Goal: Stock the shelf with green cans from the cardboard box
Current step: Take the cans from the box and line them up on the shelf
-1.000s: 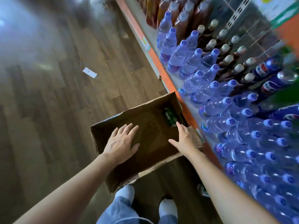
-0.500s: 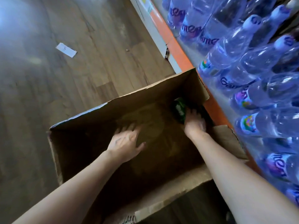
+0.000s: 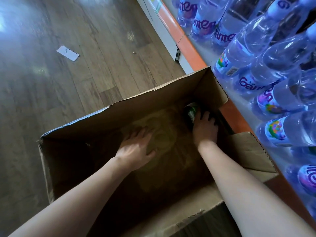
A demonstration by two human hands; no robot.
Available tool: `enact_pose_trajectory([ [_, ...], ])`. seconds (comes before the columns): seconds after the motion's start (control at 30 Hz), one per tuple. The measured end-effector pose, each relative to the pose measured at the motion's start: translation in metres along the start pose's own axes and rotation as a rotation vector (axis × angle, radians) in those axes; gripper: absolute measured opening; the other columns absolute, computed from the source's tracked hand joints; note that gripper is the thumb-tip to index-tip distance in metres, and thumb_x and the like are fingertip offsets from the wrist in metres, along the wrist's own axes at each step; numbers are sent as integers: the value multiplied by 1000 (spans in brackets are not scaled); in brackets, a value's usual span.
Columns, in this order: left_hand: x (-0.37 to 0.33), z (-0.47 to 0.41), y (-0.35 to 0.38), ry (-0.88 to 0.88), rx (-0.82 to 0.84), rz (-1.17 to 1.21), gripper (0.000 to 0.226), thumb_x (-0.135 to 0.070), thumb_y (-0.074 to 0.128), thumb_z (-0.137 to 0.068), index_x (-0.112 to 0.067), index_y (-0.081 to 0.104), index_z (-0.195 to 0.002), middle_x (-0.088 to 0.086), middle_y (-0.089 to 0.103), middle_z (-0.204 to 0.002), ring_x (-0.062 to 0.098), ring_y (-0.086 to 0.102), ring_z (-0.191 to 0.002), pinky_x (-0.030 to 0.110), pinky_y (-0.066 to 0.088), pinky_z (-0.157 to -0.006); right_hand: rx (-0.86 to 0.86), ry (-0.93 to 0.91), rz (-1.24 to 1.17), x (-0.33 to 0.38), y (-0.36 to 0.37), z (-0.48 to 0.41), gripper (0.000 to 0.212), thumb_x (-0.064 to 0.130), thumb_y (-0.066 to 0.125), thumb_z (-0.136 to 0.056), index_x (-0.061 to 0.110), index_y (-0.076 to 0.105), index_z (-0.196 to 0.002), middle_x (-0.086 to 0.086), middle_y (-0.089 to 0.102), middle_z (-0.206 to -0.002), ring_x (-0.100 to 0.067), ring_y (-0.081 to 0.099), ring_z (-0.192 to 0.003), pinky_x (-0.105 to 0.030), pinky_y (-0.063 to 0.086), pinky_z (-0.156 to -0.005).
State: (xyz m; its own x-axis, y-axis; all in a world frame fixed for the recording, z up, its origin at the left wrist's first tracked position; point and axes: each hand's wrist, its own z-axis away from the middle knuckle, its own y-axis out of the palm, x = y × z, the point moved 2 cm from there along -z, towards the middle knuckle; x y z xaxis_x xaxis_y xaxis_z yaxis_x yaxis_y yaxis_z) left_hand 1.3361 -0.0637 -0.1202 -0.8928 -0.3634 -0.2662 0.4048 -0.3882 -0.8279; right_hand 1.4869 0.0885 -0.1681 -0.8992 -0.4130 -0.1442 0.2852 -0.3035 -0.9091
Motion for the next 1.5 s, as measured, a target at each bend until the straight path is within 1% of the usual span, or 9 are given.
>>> enact_pose_trajectory([
  [0.1,1,2,1,-13,15,-4,70,-55,38,-88,-31,9,-148,-5,17,-154,21,21,-139,33,18,-111,95,80,-135,-5,1,2,70,16,46,-95,12,3,-150,-23,22,-147,-40,38,-126,-42,42,-94],
  [0.23,-6,8,-6,-12,6,-4,70,-57,36,-87,-30,13,-147,-4,20,-152,21,25,-138,34,20,-111,282,129,-362,-12,7,18,100,37,69,-82,16,-2,-150,-22,31,-143,-37,41,-126,-40,40,-97],
  [0.4,-13,24,-29,18,-52,-37,69,-61,29,-85,-29,17,-145,-2,28,-149,20,28,-136,33,24,-108,324,105,-504,-11,0,50,95,37,70,-81,21,7,-149,-17,47,-135,-34,48,-122,-37,40,-97],
  [0.5,-12,36,-44,36,-54,-47,67,-57,37,-90,-27,15,-146,-1,30,-147,21,32,-134,34,26,-108,317,93,-546,-7,-13,70,92,36,71,-80,19,13,-148,-17,53,-131,-33,50,-121,-35,40,-96],
  [0.63,-13,60,-67,20,-24,-36,71,-56,38,-90,-28,8,-149,-1,21,-153,18,20,-141,33,18,-116,304,66,-628,-4,-51,93,89,39,72,-79,20,18,-146,-14,51,-134,-31,49,-123,-33,40,-97],
  [0.83,-34,101,-141,30,-21,-11,73,-57,39,-90,-30,5,-149,-2,15,-156,16,14,-144,35,15,-118,269,-21,-714,-9,-151,132,95,40,75,-74,25,15,-147,-7,50,-136,-25,48,-123,-34,39,-101],
  [1.27,-90,189,-394,129,-199,-2,72,-59,39,-89,-31,11,-148,-9,23,-153,13,23,-140,29,17,-114,58,-51,-794,-52,-422,224,99,43,75,-73,26,14,-148,0,44,-144,-16,46,-128,-24,35,-98],
  [1.4,-113,220,-468,179,-279,17,84,-67,25,-73,-29,23,-147,-9,32,-149,14,35,-136,29,26,-110,9,-31,-835,-68,-492,255,99,49,74,-73,29,13,-149,1,46,-141,-17,47,-126,-26,39,-97],
  [1.5,-129,243,-521,224,-270,24,94,-69,17,-62,-29,20,-147,-11,29,-149,13,32,-136,28,25,-110,-65,-30,-879,-81,-546,282,98,52,76,-68,34,17,-145,1,50,-137,-17,50,-123,-25,39,-95],
])
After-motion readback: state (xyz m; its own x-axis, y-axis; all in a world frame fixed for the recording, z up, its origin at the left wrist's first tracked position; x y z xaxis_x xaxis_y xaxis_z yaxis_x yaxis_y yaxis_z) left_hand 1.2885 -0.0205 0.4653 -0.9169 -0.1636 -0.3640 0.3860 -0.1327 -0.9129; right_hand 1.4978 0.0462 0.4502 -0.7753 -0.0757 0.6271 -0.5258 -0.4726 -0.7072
